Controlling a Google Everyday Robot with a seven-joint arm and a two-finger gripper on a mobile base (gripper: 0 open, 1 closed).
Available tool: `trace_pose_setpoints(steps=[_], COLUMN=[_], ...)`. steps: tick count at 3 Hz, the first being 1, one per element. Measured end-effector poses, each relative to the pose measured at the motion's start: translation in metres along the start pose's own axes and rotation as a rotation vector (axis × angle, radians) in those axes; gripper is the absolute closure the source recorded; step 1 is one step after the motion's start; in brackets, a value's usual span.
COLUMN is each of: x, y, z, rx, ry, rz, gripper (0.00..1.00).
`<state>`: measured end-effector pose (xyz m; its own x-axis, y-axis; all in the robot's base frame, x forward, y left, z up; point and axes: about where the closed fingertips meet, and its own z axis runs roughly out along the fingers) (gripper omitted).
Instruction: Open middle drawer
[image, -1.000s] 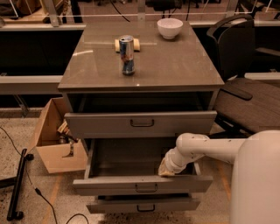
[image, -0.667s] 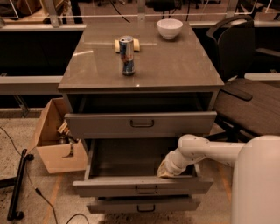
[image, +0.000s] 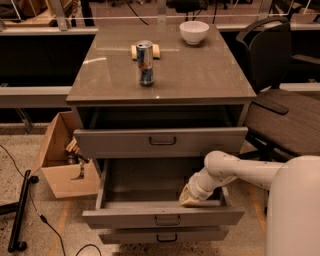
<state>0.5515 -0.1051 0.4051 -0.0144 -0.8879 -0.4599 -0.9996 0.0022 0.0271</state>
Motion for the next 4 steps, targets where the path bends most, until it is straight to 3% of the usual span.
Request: trace_pose_setpoints(steps=[3, 4], x=[-0.046, -0.059], y=[0.112, 0.134], z=[-0.041, -0.051], rx=[-0.437, -0.511], ry=[-0.231, -0.274], rz=[0.070, 0.084], gripper=[1.00, 1.00])
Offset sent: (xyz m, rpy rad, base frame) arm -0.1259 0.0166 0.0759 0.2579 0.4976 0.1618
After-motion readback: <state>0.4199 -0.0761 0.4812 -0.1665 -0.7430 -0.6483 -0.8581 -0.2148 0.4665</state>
